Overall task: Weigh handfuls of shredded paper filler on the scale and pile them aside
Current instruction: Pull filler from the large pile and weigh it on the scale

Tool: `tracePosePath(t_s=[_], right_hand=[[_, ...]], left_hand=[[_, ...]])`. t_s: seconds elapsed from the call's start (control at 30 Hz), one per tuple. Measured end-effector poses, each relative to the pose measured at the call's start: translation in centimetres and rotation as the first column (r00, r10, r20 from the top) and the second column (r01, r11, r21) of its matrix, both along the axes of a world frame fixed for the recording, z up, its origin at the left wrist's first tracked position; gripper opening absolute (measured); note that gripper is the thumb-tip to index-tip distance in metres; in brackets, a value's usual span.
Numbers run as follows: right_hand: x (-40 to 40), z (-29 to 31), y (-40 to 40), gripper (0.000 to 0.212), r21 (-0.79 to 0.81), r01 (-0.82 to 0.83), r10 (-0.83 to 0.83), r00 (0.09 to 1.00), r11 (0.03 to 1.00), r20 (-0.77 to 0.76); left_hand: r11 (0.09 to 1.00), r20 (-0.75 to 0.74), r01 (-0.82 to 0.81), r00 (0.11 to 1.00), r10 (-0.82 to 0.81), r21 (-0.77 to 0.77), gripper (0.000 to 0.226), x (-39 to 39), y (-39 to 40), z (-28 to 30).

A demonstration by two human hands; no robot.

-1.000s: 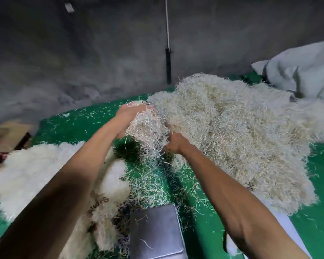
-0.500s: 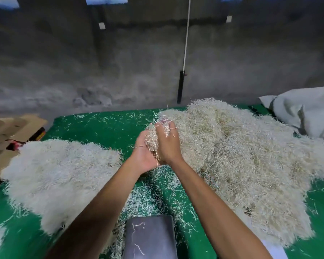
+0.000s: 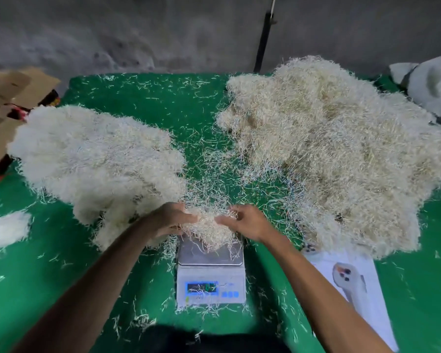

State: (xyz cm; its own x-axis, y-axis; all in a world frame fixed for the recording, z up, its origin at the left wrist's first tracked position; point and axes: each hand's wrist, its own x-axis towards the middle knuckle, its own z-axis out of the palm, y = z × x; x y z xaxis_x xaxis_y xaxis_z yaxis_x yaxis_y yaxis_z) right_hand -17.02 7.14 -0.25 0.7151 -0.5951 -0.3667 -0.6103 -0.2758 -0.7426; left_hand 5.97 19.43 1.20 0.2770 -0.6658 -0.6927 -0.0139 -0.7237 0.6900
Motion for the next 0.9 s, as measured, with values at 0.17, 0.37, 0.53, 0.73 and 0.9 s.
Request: tracePosePath(t_s=[0.17,0.37,0.53,0.73,0.9], right_hand=[[-0.5,0.9,-3.2,0.052,-0.21,0.418,-0.379,0.903,0.884,0.202],[1.5,-1.4,-7.3,0.04,-0.189,0.385,-0.377,0.923,0.903,0.079],[3.9,-3.3,-11.5,0.073,-0.17,0.284,-0.308,0.941,0.943,-0.136],[6.8,-7.0,-17.9,0.061,-0.192,0.205,-0.258,0.911,0.96,-0.32],[8.8,-10.4,-13.1,0.029,-0.316,0.047,-0.048,0.999,0.948,0.006]], left_hand=[[0.969,0.001,0.24,0.971,-0.241,-0.05,0.092,1.7,0.6,1.2],[0.951,0.165,0.117,0.984,-0.071,-0.288,0.04,-0.6,-4.4,2.9],[0.973,0.024,-0.009,1.0,0.015,-0.229,0.039,-2.0,-10.4,1.6],[0.997,-0.135,-0.053,0.99,0.045,-0.056,0.044,-0.9,-18.2,-3.2],[0.981,-0.172,-0.193,0.966,0.193,0.014,0.023,-0.9,-21.9,-6.9]])
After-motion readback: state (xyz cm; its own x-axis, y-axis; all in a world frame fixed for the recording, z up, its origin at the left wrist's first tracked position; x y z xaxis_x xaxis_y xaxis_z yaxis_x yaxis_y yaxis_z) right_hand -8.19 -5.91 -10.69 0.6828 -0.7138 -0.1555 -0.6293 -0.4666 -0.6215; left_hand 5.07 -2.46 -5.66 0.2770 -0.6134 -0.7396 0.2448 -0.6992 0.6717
